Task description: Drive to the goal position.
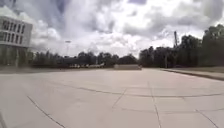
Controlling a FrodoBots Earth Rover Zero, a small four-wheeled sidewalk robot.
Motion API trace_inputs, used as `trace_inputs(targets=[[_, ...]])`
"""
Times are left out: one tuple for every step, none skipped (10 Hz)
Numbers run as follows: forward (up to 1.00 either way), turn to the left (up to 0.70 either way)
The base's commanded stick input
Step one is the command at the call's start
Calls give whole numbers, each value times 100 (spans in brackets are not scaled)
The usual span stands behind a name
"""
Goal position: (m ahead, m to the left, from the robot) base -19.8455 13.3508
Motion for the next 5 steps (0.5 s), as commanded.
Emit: trace_inputs(targets=[[100, 40], [100, 40], [100, 40], [100, 40], [100, 40]])
